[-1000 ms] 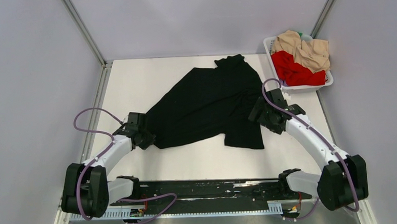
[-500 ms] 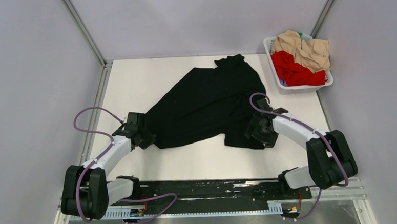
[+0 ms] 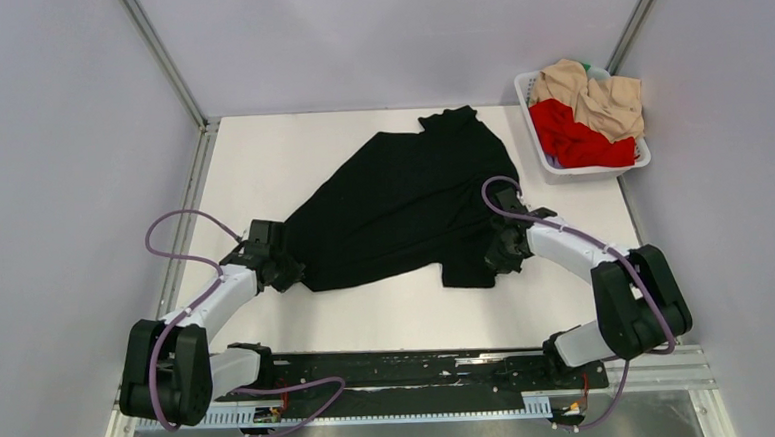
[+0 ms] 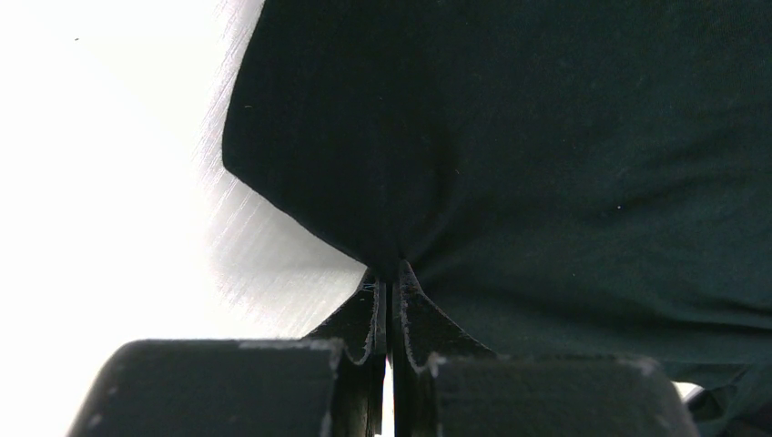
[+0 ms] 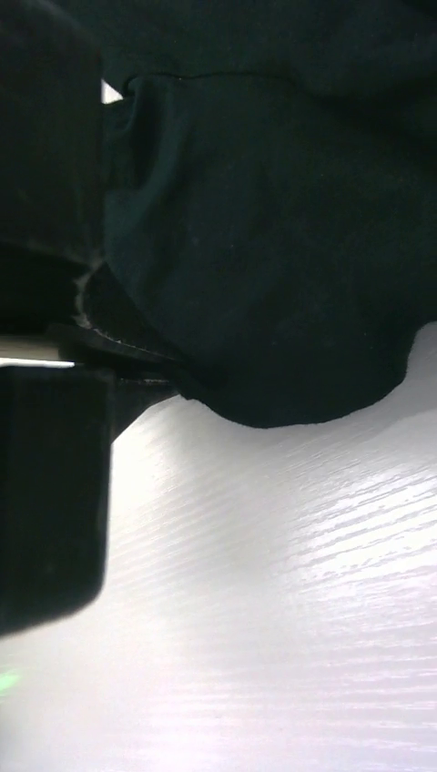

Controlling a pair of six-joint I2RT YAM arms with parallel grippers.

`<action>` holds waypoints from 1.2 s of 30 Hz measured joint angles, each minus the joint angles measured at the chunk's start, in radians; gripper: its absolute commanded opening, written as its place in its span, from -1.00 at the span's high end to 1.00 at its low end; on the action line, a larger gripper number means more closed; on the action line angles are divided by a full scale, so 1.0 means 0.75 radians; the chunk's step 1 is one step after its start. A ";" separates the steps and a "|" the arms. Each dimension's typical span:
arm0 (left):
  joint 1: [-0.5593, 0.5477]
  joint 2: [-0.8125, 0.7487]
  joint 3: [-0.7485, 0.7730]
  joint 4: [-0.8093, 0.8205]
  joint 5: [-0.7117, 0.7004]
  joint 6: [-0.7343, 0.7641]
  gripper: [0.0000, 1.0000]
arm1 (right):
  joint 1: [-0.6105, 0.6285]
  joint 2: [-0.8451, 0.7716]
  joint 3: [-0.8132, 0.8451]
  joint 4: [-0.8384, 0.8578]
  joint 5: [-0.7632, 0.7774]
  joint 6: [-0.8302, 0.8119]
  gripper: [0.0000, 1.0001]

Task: Fold and stack the t-shirts
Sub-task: Flatten out the tshirt

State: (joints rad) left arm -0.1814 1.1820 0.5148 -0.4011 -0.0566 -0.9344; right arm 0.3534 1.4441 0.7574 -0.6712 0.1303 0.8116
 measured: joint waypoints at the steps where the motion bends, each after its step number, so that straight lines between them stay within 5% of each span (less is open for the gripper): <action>1: 0.000 0.000 0.000 -0.001 -0.001 0.001 1.00 | 0.002 -0.006 0.000 0.014 0.005 0.001 1.00; 8: 0.000 -0.097 0.104 -0.074 0.020 0.043 1.00 | -0.001 -0.215 0.040 0.040 0.119 -0.046 1.00; 20: -0.001 -0.437 0.839 -0.159 0.065 0.160 1.00 | -0.042 -0.782 0.636 0.119 0.317 -0.340 1.00; 30: -0.002 -0.372 1.575 -0.312 0.141 0.296 1.00 | -0.042 -0.817 1.233 0.141 0.192 -0.583 1.00; 36: -0.002 -0.439 1.774 -0.352 0.216 0.323 1.00 | -0.042 -0.853 1.454 0.106 0.016 -0.644 1.00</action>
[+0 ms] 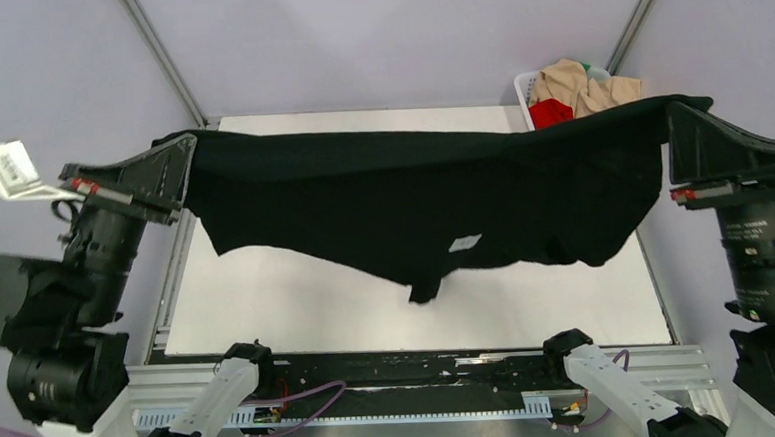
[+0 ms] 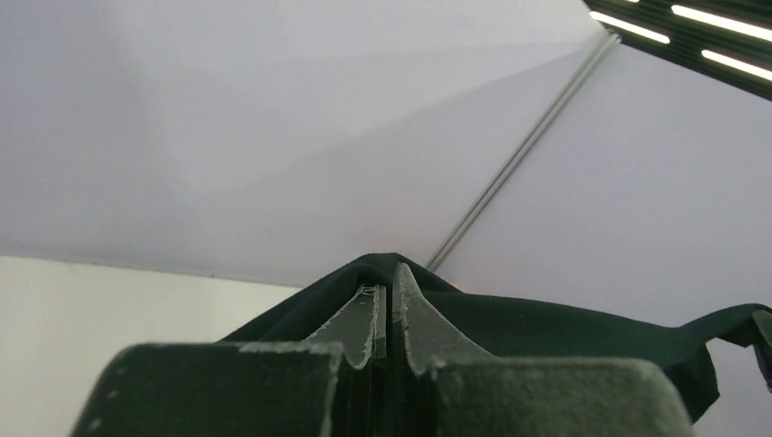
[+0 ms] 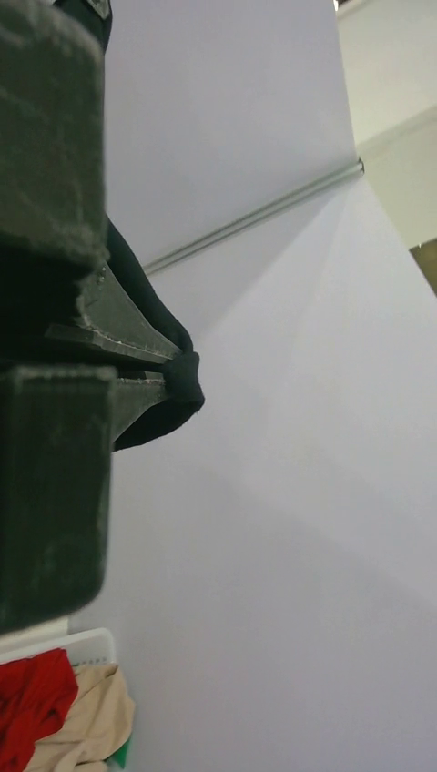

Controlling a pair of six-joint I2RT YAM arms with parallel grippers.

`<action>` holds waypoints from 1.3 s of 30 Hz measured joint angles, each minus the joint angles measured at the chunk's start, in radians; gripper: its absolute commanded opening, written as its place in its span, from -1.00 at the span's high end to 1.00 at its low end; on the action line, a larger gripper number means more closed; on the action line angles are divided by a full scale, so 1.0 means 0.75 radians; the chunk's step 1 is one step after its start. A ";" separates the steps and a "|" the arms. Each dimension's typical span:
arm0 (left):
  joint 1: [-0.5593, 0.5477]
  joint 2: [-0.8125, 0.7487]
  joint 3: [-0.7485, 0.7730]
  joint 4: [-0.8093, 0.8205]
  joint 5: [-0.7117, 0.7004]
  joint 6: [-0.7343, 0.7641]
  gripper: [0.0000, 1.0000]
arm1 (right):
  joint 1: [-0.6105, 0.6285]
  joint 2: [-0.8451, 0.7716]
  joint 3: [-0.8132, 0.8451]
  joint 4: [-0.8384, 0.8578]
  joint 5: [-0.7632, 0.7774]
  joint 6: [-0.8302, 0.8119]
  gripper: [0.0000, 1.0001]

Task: Fold and stack the t-shirts
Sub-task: Flatten out the tshirt

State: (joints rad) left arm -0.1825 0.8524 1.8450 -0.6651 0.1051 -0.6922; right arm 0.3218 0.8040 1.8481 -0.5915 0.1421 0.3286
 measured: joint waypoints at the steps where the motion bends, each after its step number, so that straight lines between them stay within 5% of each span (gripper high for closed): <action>1: 0.000 -0.028 0.004 -0.005 0.004 0.000 1.00 | 0.000 -0.012 0.027 -0.010 -0.029 -0.007 1.00; 13: 0.000 -0.271 -0.001 0.018 0.022 -0.017 1.00 | 0.000 -0.058 0.154 -0.063 -0.210 -0.052 1.00; 24: 0.000 -0.207 -0.569 0.132 -0.173 -0.063 1.00 | 0.001 -0.068 -0.392 0.174 0.058 -0.106 1.00; 32: -0.005 0.264 -0.925 0.314 -0.458 -0.079 1.00 | 0.001 0.185 -0.834 0.460 0.305 -0.101 1.00; 39: -0.002 0.961 -0.839 0.457 -0.560 -0.039 1.00 | -0.082 0.658 -0.949 0.609 0.336 -0.017 1.00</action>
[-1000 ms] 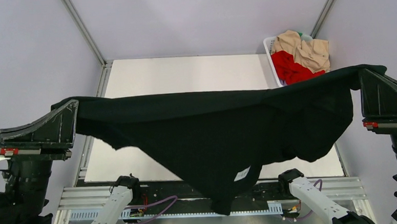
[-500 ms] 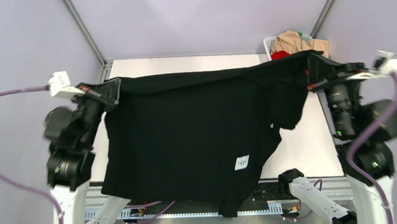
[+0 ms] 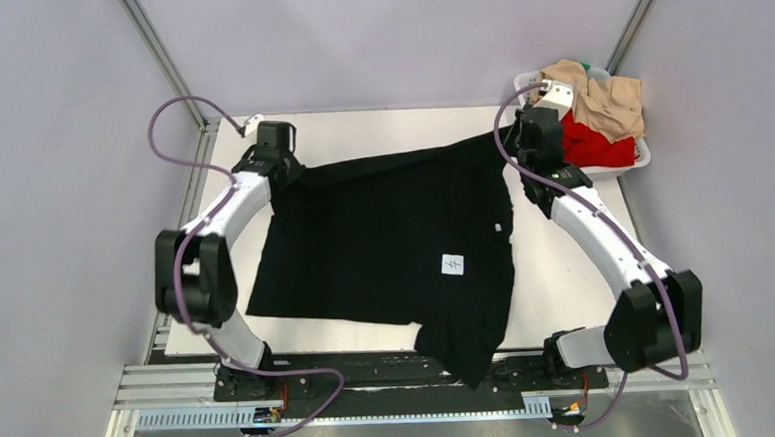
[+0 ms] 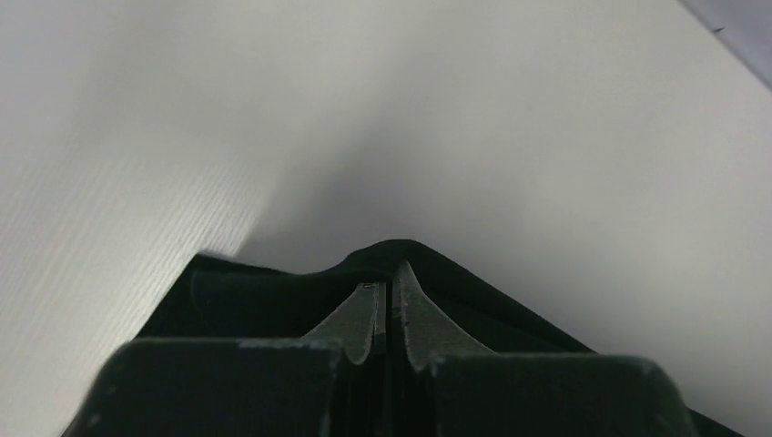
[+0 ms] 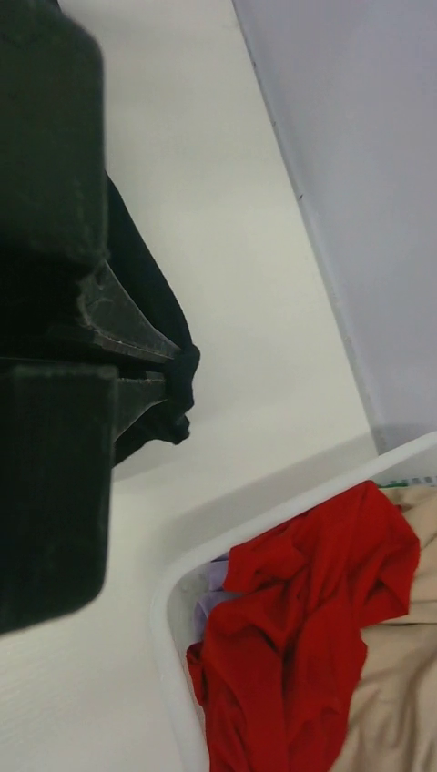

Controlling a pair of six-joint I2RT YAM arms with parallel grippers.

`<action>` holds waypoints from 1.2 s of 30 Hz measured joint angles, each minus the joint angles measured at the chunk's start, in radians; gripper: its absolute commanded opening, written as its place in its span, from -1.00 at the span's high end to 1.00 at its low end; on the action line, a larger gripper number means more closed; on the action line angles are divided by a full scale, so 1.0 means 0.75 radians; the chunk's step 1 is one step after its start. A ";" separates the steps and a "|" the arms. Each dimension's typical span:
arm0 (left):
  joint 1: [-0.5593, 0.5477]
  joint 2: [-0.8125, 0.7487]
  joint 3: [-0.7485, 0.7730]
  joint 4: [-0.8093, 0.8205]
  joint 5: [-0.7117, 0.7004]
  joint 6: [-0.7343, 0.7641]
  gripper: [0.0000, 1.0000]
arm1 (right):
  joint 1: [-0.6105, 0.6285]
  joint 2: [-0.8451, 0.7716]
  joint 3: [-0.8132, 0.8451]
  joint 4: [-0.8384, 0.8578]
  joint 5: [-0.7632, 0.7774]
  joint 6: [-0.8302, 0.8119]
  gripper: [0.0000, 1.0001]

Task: Fold and stack the t-shirts
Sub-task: Flatten out the tshirt

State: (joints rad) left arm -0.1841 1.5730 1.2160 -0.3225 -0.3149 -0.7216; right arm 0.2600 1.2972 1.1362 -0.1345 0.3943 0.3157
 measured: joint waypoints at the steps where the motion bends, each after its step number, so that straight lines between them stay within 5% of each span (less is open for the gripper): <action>1: 0.001 0.095 0.047 0.004 -0.004 0.008 1.00 | -0.012 0.058 -0.001 0.017 -0.005 0.015 1.00; 8: 0.017 0.470 0.382 0.016 -0.013 0.049 1.00 | -0.065 0.351 0.069 0.113 -0.004 0.077 1.00; 11: 0.034 0.585 0.522 0.016 -0.001 0.052 0.76 | -0.086 0.472 0.151 0.140 -0.010 0.104 1.00; 13: 0.047 0.669 0.614 0.018 0.013 0.054 0.48 | -0.099 0.544 0.207 0.150 -0.018 0.118 1.00; 14: 0.054 0.714 0.664 0.016 0.018 0.056 0.04 | -0.105 0.592 0.245 0.156 -0.023 0.128 1.00; 18: 0.090 0.924 0.914 -0.022 0.023 0.078 -0.93 | -0.142 0.779 0.406 0.166 -0.036 0.148 0.88; 20: 0.113 1.055 1.102 -0.060 0.030 0.081 -0.99 | -0.177 0.915 0.558 0.146 -0.078 0.156 0.58; 22: 0.135 1.165 1.285 -0.107 0.047 0.084 -0.99 | -0.209 1.044 0.734 0.083 -0.123 0.168 -0.28; 24: 0.151 1.224 1.421 -0.149 0.076 0.088 -1.00 | -0.240 1.174 0.933 0.005 -0.176 0.171 -0.94; 27: 0.165 1.197 1.447 -0.153 0.134 0.089 -1.00 | -0.267 1.201 0.992 -0.086 -0.224 0.165 -1.00; 36: 0.154 0.760 0.772 -0.037 0.386 0.031 -1.00 | -0.233 0.876 0.563 -0.174 -0.374 0.196 -1.00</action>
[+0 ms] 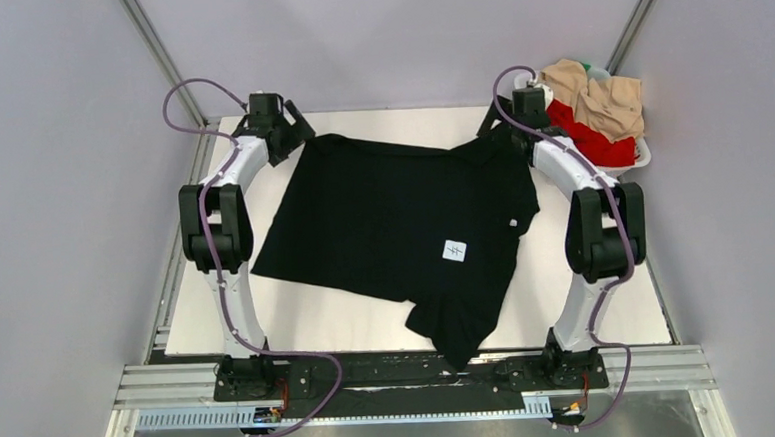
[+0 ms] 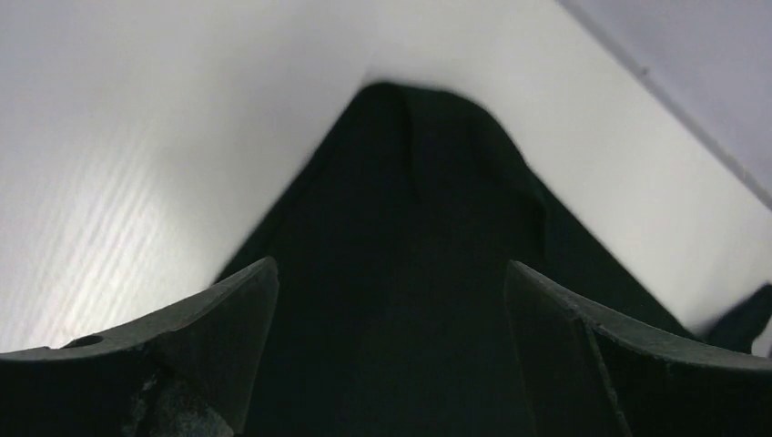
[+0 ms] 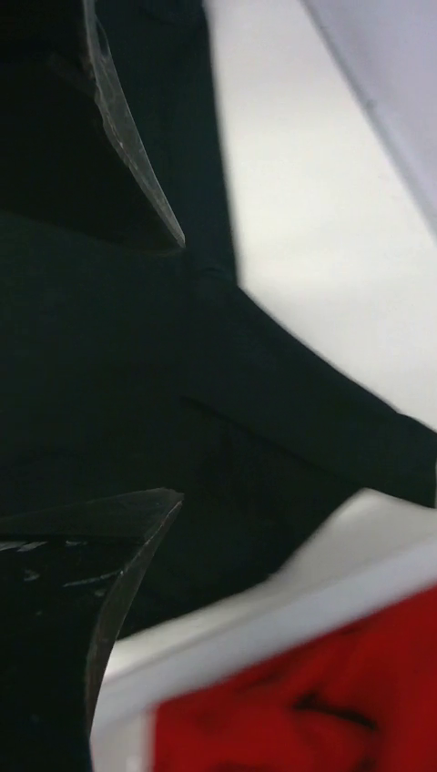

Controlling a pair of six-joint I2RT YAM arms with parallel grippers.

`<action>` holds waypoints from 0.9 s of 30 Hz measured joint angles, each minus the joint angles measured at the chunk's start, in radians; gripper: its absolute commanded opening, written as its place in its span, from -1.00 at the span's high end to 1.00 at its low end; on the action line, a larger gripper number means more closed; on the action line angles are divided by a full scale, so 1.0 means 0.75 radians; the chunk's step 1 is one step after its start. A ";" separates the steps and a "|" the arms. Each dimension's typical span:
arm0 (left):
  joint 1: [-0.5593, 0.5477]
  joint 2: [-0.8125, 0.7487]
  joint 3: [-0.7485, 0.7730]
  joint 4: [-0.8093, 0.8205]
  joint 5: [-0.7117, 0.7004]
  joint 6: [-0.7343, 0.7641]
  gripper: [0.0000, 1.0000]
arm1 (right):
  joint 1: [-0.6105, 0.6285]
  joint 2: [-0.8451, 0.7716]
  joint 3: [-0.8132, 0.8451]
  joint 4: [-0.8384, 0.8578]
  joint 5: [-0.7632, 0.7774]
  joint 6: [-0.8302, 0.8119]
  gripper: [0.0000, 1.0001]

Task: Fold and stack the t-shirts
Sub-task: Flatten out the tshirt

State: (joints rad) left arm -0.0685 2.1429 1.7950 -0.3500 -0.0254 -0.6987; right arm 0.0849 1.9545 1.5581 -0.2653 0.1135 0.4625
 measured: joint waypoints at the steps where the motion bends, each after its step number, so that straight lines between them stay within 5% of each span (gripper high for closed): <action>1: -0.007 -0.045 -0.076 0.006 0.022 -0.005 -1.00 | 0.016 -0.059 -0.104 -0.006 -0.007 0.015 -1.00; 6: -0.062 -0.234 -0.433 0.040 0.077 -0.032 -1.00 | 0.183 -0.353 -0.445 -0.005 -0.037 0.098 -1.00; 13: -0.101 -0.489 -0.949 0.116 0.097 -0.061 -1.00 | 0.421 -0.409 -0.773 -0.078 -0.040 0.211 -1.00; 27: -0.186 -0.993 -1.486 0.149 0.045 -0.178 -1.00 | 0.488 -0.711 -1.123 -0.166 0.049 0.422 -1.00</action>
State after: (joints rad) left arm -0.2081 1.3979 0.6807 -0.2382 0.0082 -0.8322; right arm 0.4507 1.4212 0.7158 -0.3901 0.1505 0.7792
